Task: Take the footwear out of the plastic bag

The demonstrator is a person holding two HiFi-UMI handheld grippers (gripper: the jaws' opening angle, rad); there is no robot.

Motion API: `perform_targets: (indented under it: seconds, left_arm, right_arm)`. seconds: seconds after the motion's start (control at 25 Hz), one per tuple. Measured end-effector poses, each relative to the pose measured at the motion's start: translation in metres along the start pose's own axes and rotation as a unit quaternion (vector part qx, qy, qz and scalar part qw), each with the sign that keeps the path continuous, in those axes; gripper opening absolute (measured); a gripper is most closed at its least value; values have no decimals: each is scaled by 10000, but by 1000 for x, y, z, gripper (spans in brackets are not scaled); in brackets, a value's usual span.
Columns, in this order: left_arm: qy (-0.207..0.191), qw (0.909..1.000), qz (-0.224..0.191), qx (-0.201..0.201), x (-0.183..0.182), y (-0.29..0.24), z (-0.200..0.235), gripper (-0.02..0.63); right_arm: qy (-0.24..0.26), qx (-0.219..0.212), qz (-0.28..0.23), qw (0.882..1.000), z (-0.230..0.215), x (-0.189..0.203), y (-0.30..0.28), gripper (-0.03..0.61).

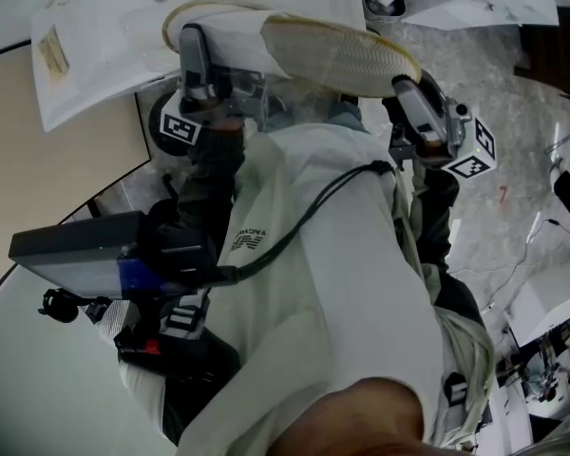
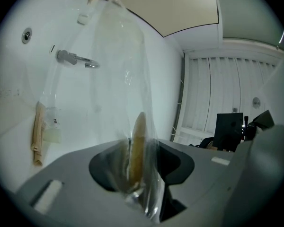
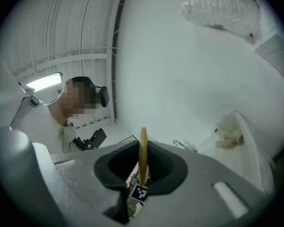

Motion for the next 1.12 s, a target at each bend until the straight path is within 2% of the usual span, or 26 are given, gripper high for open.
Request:
perform_targets:
  seconds: [0.48, 0.88, 1.12]
  left_arm:
    - [-7, 9998, -74, -200, -6, 7, 3, 73]
    - [-182, 9994, -109, -263, -13, 13, 3, 8]
    - [-307, 9988, -89, -369, -17, 17, 5, -2]
  right_arm:
    - [287, 0, -205, 9994, 12, -17, 13, 49]
    - [456, -98, -482, 9977, 19, -39, 25, 49]
    - [579, -120, -532, 9968, 22, -46, 29, 48]
Point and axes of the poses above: the fingertips, and each gripper's own axes: y backward along the fingers, z to its left, x out of its underside, the point moved 8 cm from there along y, backward along the fingers, and after that the axes turned 11 degrees about -z, right-handed, at the moved point
